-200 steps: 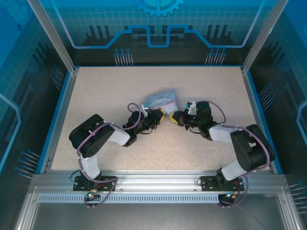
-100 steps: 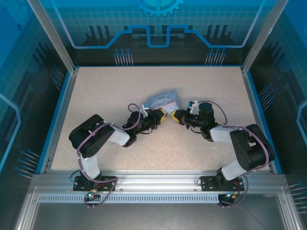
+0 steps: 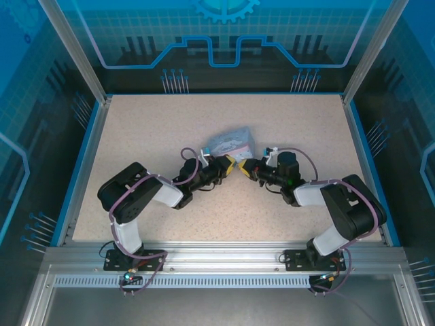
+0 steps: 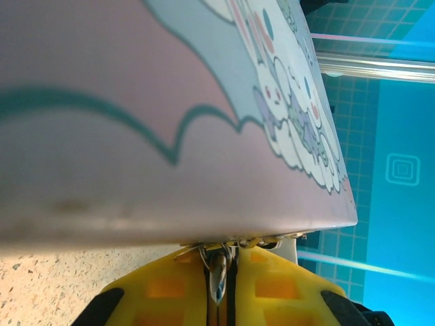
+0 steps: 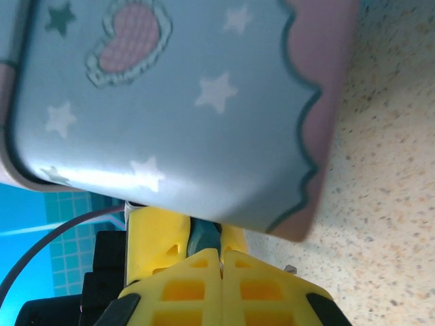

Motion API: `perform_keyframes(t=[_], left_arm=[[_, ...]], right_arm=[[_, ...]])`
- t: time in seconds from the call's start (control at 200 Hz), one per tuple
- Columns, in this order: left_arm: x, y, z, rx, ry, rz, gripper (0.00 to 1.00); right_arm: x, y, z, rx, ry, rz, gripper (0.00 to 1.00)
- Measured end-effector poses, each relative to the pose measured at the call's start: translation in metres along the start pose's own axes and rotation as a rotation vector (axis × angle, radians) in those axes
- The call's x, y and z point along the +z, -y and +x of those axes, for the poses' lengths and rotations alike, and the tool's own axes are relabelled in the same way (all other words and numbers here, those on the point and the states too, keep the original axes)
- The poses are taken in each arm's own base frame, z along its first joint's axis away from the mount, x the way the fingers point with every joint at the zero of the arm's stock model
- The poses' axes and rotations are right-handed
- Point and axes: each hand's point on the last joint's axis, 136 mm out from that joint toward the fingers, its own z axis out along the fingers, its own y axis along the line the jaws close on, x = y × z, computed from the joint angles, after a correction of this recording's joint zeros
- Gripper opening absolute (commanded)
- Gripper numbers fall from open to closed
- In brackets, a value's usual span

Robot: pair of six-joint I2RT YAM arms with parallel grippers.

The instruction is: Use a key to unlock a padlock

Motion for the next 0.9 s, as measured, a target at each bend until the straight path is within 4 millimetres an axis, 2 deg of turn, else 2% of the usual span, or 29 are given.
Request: perform_keyframes(t=[0.43,0.675,0.9], left_arm=[[-0.001,-0.001,-0.005,-0.001,0.019,-0.003,0.00],[-0.003,-0.004,-0.014,0.000,0.062,-0.012,0.00],[-0.004,-0.017,-0.021,0.024,0.101,-0.063,0.00]], right_arm=[[0.007,0.001,0.000,0.031,0.035,0.012,0.00],[0.017,0.001,-0.003,0.060,0.037,0.017,0.00],[0.027,0.012,-0.003,0.104,0.044,0.038,0.00]])
